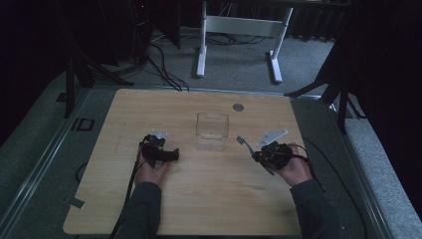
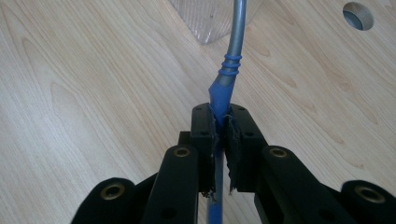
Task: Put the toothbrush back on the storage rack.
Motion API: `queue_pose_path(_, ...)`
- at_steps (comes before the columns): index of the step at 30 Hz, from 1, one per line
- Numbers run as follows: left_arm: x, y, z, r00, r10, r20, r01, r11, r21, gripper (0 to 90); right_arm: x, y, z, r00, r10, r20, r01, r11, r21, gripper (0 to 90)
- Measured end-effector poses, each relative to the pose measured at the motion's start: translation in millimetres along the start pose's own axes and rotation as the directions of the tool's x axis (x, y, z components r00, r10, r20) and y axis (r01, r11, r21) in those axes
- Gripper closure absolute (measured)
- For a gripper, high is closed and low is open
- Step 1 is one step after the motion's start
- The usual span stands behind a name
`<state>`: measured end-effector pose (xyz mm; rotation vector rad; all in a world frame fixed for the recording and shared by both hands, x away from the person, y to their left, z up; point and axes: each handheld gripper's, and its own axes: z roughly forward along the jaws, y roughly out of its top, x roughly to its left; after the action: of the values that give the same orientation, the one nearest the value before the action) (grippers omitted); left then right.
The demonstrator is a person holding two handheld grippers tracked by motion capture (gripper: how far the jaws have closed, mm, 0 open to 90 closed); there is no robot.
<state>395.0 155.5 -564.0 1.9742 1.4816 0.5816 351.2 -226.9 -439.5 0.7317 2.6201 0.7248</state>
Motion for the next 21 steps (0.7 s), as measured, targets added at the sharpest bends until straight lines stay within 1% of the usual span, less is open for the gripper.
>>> queue_pose_path(7, 0.0, 0.0, 0.0, 1.0, 0.0, 0.0, 0.0, 1.0, 0.0, 1.7, -1.4, 0.9, 2.3, 0.9998, 0.017, -0.015, -0.017, 1.0, -0.018, 82.1)
queue_pose_path(10, 0.0, 0.0, 0.0, 1.0, 0.0, 0.0, 0.0, 1.0, 0.0, 1.7, -2.2, 1.4, 2.2, 0.9997, 0.023, -0.011, -0.024, 0.999, -0.027, 82.1)
queue_pose_path(16, 0.0, 0.1, 0.0, 1.0, 0.0, 0.0, 0.0, 1.0, 0.0, 1.7, -4.2, 3.2, -1.2, 0.9992, 0.039, 0.004, -0.038, 0.997, -0.069, 82.1)
queue_pose_path(21, 0.1, 0.1, 0.0, 1.0, 0.0, 0.0, 0.0, 1.0, 0.0, 1.7, -6.6, 3.8, -3.0, 0.9988, 0.048, 0.012, -0.047, 0.995, -0.091, 82.2)
